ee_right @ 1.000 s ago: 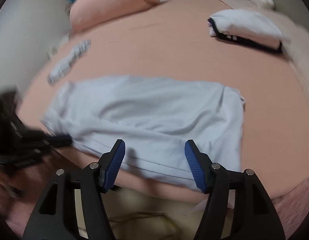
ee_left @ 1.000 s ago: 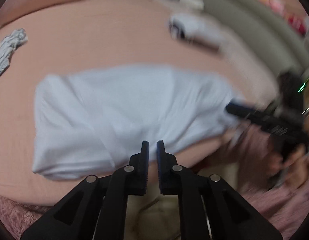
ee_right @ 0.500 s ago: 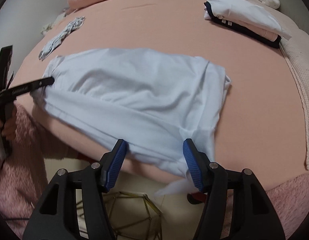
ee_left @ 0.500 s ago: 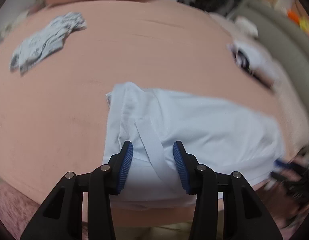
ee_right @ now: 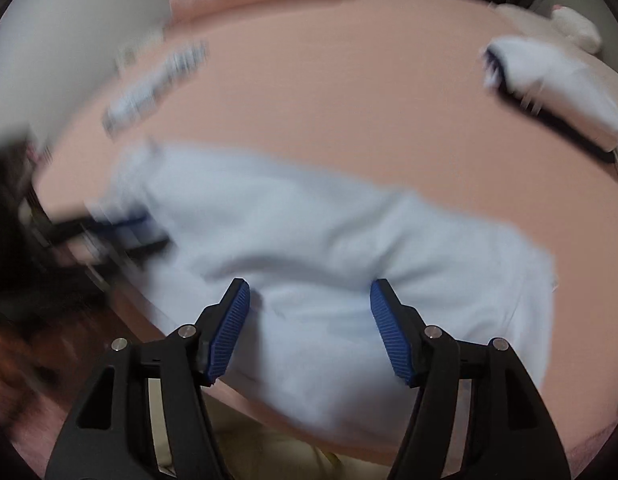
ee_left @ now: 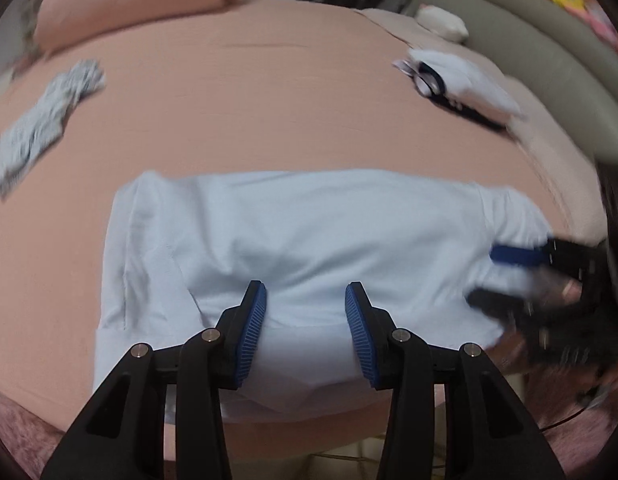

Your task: Fold clothes

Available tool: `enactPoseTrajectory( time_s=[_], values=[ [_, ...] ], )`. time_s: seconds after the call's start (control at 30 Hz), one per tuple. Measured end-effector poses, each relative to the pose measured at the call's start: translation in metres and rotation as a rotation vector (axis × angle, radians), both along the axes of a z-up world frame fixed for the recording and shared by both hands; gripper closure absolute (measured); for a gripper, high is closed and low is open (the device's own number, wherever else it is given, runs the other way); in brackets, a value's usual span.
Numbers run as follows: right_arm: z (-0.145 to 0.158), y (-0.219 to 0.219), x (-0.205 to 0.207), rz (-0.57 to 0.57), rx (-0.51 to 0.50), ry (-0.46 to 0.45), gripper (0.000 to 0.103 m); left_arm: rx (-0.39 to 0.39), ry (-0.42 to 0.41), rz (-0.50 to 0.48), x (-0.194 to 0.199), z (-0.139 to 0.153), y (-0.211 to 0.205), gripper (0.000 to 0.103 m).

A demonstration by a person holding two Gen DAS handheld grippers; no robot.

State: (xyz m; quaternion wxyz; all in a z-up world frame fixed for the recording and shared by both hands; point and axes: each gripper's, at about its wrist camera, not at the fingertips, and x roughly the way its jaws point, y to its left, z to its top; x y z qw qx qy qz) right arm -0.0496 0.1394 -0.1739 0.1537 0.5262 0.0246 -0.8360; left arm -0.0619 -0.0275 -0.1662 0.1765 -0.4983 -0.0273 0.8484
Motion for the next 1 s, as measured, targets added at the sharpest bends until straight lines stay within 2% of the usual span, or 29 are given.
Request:
enactPoseTrajectory(
  time_s=[0.1, 0.17, 0.23, 0.37, 0.43, 0.47, 0.53, 0.6, 0.63, 0.73, 0.9, 1.0],
  values=[
    [0.003, 0.001, 0.020, 0.119, 0.032, 0.020, 0.036, 0.021, -0.013, 0.010, 0.000, -0.006, 0.001, 0.061],
    [0.006, 0.012, 0.027, 0.138, 0.030, 0.028, 0.036, -0.009, 0.004, 0.001, 0.003, -0.006, 0.007, 0.061],
    [0.012, 0.030, 0.027, 0.062, -0.011, 0.019, 0.036, -0.006, 0.019, 0.004, 0.005, -0.003, 0.007, 0.061],
    [0.033, 0.080, 0.041, -0.163, -0.208, 0.115, 0.036, 0.133, 0.041, 0.076, 0.000, 0.007, -0.011, 0.060],
    [0.033, 0.103, 0.038, -0.297, -0.200, 0.140, 0.036, 0.153, 0.029, 0.135, -0.006, 0.007, -0.024, 0.057],
    [0.032, 0.114, 0.036, -0.363, -0.183, 0.146, 0.036, 0.122, 0.004, 0.166, -0.009, 0.001, -0.030, 0.057],
    [0.020, 0.130, 0.029, -0.447, -0.095, 0.090, 0.036, 0.089, -0.038, 0.210, -0.013, -0.009, -0.041, 0.060],
    [0.003, 0.140, 0.029, -0.475, -0.006, 0.007, 0.036, 0.127, -0.034, 0.234, -0.013, -0.005, -0.048, 0.060],
    [0.000, 0.144, 0.031, -0.490, -0.005, -0.001, 0.036, 0.118, -0.014, 0.250, -0.012, -0.002, -0.049, 0.060],
    [0.008, 0.156, 0.035, -0.542, -0.048, 0.033, 0.036, 0.046, 0.043, 0.286, -0.008, 0.005, -0.048, 0.060],
    [0.029, 0.160, 0.027, -0.549, -0.051, 0.117, 0.036, 0.008, 0.149, 0.172, 0.008, 0.022, -0.023, 0.059],
    [0.031, 0.163, 0.014, -0.556, -0.051, 0.125, 0.036, 0.002, 0.124, 0.149, 0.003, 0.018, -0.021, 0.058]
  ],
)
